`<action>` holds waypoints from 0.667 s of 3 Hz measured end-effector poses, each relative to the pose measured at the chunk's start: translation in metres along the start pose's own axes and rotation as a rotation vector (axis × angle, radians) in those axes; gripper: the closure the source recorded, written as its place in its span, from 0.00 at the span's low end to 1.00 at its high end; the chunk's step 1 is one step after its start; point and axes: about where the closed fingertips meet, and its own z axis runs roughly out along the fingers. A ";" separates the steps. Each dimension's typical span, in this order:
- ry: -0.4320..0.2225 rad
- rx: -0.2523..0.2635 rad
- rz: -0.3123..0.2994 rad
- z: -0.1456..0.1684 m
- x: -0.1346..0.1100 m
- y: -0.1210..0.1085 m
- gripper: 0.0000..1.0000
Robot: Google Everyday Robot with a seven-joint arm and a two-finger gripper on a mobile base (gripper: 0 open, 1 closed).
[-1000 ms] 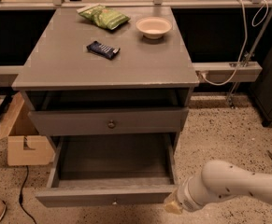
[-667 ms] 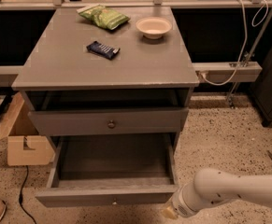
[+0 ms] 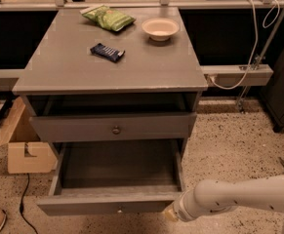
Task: Close middle drawer
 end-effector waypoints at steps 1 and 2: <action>-0.011 0.000 -0.004 0.001 -0.004 -0.002 1.00; -0.044 0.000 -0.020 0.004 -0.013 -0.008 1.00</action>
Offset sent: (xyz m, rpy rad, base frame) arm 0.1174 0.0330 0.0090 0.2047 -0.2504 0.0514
